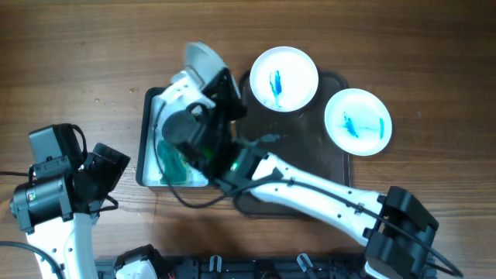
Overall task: Clean dirty plates on tray and stack at the side
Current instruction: 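Lift the lower plate with the right gripper and dip it in the basin, then carry the rinsed plate right and set it at the table side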
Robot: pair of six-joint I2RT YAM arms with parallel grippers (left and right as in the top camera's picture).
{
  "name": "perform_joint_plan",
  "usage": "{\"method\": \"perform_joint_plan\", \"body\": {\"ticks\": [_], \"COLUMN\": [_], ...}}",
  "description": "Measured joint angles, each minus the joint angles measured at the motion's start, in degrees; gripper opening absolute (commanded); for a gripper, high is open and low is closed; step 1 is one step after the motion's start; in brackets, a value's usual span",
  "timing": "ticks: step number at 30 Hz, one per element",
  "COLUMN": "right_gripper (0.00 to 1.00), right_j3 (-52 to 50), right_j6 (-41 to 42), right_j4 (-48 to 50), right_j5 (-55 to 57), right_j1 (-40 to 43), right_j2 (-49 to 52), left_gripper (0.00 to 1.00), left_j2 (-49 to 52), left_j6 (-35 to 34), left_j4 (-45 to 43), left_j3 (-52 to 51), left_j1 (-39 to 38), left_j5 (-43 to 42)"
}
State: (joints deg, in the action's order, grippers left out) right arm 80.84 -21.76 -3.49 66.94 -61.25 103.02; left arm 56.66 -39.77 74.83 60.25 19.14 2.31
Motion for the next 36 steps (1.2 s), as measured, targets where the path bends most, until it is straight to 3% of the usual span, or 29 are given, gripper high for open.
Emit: {"method": "perform_joint_plan", "body": {"ticks": [6, 12, 15, 18, 22, 30, 36], "right_gripper": [0.04, 0.04, 0.04, 0.04, 0.04, 0.04, 0.04], "right_j3": [-0.11, -0.11, -0.11, -0.02, 0.13, -0.24, -5.09], "right_j6": [22.32, 35.65, 40.61, 44.5, 46.75, 47.01, 47.08], "right_j4": [-15.06, -20.06, -23.58, -30.45, -39.17, -50.53, -49.29], "right_j5": [-17.62, -40.26, -52.35, -66.97, -77.81, -81.48, -72.91], "right_j1": [3.34, 12.13, 20.2, 35.54, 54.21, 88.19, 99.62], "right_j2": [-0.22, -6.58, -13.81, -22.01, -25.07, -19.06, -10.47], "left_gripper": [1.0, 1.0, 1.0, 1.0, 1.0, 1.0, 1.0], "left_j2": [0.0, 0.0, 0.0, 0.0, 0.0, 0.0, 0.0], "left_j6": [0.0, 0.0, 0.0, 0.0, 0.0, 0.0, 0.0], "left_j4": [0.0, 0.0, -0.02, 0.02, -0.02, 0.0, 0.0], "left_j3": [0.0, 0.0, 0.0, 0.04, 0.04, 0.04, 0.04], "left_j1": [0.0, 0.0, 0.0, 0.0, 0.0, 0.0, 0.0], "left_j5": [0.0, 0.0, 0.0, 0.0, 0.0, 0.0, 0.0]}}
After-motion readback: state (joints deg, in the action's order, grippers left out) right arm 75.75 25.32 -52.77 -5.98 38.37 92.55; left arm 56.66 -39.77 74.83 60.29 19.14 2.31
